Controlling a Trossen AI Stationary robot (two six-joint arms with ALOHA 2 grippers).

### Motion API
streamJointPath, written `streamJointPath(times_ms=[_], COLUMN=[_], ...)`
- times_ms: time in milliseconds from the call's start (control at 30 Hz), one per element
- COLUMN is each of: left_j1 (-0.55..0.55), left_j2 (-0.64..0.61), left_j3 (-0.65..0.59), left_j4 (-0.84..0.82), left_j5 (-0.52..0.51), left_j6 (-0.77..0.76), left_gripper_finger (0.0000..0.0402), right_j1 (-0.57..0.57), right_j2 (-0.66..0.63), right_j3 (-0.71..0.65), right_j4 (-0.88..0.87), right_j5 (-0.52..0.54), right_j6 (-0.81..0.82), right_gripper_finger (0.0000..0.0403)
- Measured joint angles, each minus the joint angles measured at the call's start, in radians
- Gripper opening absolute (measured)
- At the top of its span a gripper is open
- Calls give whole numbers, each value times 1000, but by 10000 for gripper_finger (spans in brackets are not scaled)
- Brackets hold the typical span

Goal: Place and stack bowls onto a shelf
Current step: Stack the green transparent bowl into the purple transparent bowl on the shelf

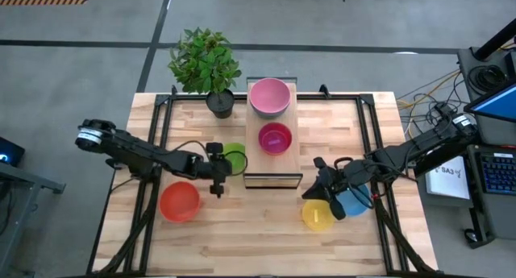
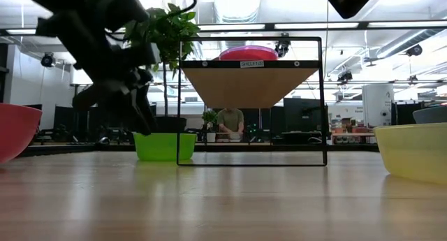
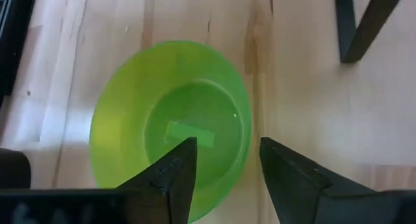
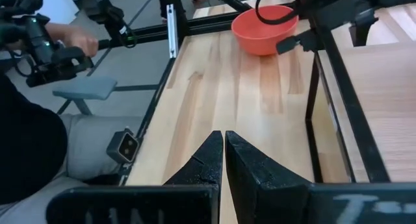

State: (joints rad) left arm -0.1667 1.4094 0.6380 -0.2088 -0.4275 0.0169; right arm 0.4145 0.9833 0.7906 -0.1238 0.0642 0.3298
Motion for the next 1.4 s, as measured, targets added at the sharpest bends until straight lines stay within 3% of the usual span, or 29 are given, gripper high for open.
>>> streamJointPath(times_ms=[500, 800, 900, 1100, 1400], left_j1=[23, 23, 21, 6, -25], left_j2=[3, 3, 3, 2, -7], left_j3=[-103, -102, -94, -18, 237], left_j4=[128, 115, 96, -28, -418], left_j5=[2, 27, 28, 55, 54], left_j6=[-26, -35, -55, -59, -35], left_gripper_finger=[110, 11, 5, 1, 0], right_j1=[0, 0, 0, 1, 33], right_j2=[0, 0, 0, 6, 91], right_j3=[-1, -1, -1, -6, -11], right_j4=[2, 2, 1, 4, 32], right_j5=[42, 42, 42, 44, 97], right_j6=[11, 8, 7, -16, -81], right_gripper_finger=[9, 9, 9, 9, 9])
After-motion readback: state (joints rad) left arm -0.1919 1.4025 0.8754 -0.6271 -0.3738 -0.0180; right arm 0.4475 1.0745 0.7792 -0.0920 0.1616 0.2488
